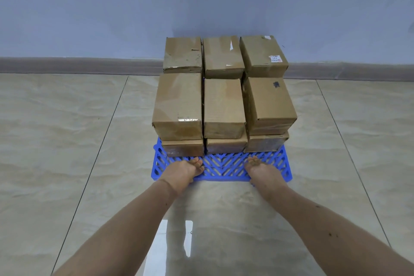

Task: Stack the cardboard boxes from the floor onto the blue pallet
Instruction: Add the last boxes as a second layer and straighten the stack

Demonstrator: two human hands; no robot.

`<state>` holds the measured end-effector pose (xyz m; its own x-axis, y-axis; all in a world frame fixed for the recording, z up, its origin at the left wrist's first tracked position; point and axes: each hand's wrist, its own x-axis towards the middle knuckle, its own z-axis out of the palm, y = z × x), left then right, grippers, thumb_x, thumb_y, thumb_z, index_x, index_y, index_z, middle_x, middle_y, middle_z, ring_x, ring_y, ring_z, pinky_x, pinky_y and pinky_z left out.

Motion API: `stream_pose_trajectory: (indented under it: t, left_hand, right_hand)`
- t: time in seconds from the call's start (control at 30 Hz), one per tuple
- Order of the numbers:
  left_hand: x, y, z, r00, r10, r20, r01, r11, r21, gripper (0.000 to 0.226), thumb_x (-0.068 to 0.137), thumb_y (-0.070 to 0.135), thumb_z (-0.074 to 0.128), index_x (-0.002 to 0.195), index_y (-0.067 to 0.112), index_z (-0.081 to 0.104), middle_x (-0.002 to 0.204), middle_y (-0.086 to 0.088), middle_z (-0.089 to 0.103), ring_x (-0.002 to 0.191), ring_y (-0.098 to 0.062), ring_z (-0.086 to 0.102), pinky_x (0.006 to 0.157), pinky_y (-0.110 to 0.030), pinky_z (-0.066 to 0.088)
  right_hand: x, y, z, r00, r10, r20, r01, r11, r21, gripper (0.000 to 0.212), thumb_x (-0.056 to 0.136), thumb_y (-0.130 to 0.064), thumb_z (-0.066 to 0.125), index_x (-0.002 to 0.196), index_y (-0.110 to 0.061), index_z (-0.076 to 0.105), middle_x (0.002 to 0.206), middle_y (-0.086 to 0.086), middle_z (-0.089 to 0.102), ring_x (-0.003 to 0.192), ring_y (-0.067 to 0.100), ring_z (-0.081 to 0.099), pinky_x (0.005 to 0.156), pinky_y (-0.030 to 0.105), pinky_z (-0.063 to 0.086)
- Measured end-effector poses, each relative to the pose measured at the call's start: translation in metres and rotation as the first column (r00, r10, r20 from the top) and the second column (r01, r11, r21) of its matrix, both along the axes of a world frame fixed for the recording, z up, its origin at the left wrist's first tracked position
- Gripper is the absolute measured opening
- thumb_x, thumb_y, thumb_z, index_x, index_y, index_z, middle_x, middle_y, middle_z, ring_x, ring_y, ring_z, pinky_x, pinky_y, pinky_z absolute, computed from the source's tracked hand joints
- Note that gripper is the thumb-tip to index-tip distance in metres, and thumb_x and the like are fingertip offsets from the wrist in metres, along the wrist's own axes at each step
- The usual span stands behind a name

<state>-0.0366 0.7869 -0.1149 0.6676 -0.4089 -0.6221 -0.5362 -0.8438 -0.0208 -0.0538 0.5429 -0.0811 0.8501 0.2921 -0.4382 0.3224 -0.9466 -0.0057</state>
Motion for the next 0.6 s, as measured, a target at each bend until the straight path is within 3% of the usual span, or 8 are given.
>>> stream_pose_trajectory:
  t: [0.3, 0.6]
  left_hand:
    - [0.000, -0.001, 0.019, 0.995, -0.081, 0.054, 0.082, 0.996, -0.029, 0.061, 0.099, -0.006, 0.033, 0.154, 0.008, 0.011, 0.162, -0.008, 0.002, 0.149, -0.022, 0.007, 0.115, -0.040, 0.026]
    - [0.019, -0.004, 0.027, 0.994, -0.095, 0.061, 0.098, 0.995, -0.037, 0.065, 0.099, -0.005, 0.033, 0.155, 0.013, 0.006, 0.162, -0.005, -0.004, 0.149, -0.018, 0.001, 0.117, -0.031, 0.015]
  right_hand:
    - [0.012, -0.005, 0.001, 0.996, 0.036, -0.081, -0.039, 0.999, -0.027, 0.054, 0.101, -0.005, 0.038, 0.153, -0.010, 0.022, 0.164, 0.009, 0.010, 0.151, 0.022, 0.010, 0.115, 0.038, 0.031]
    - [0.032, -0.015, -0.001, 0.995, 0.089, -0.036, -0.089, 0.996, 0.009, 0.056, 0.100, -0.002, 0.041, 0.153, -0.008, 0.023, 0.164, 0.012, 0.011, 0.151, 0.023, 0.011, 0.117, 0.036, 0.026]
